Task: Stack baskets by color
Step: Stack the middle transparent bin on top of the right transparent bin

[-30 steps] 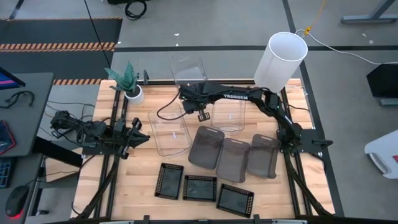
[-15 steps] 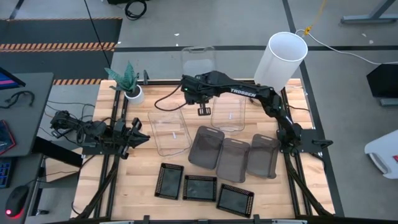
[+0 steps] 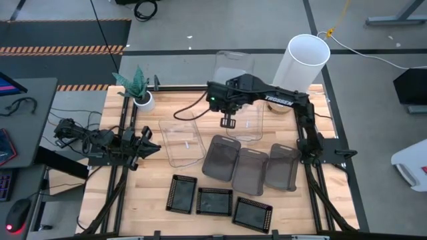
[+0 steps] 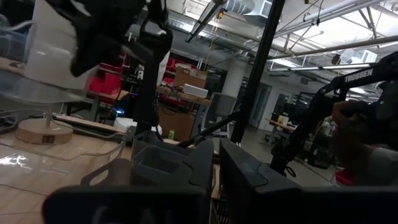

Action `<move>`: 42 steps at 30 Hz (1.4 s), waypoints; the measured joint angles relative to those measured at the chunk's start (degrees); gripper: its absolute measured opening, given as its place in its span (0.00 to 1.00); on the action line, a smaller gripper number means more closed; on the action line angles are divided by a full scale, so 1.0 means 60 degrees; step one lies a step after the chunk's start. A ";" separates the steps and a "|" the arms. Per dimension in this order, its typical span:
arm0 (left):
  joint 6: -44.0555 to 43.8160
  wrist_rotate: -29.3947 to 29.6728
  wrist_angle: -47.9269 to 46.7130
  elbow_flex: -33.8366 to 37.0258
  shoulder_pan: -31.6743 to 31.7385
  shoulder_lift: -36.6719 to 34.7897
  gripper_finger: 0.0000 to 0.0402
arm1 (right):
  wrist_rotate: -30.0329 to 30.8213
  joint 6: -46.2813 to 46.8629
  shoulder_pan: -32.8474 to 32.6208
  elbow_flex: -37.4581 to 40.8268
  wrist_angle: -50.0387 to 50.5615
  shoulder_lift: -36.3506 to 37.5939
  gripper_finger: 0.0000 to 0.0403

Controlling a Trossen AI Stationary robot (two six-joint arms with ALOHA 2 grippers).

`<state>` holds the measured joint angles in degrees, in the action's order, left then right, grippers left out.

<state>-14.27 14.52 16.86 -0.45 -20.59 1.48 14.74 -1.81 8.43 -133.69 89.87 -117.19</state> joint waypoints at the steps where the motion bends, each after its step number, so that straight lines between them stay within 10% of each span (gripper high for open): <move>1: 0.0001 -0.0004 0.0004 0.0000 -0.0002 0.0000 0.09 | 0.0010 0.0164 -0.0096 0.0007 0.0056 0.0058 0.02; 19: 0.0001 -0.0002 0.0006 0.0000 0.0000 0.0000 0.08 | 0.0889 0.1625 -0.2013 0.0402 -0.0013 0.0804 0.02; 42: 0.0001 -0.0001 0.0004 -0.0003 0.0000 0.0000 0.06 | 0.0019 0.3235 -0.1998 0.8121 -0.3979 0.4553 0.02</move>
<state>-14.26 14.52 16.88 -0.46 -20.59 1.48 14.86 17.60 -3.56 -84.96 66.00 -89.87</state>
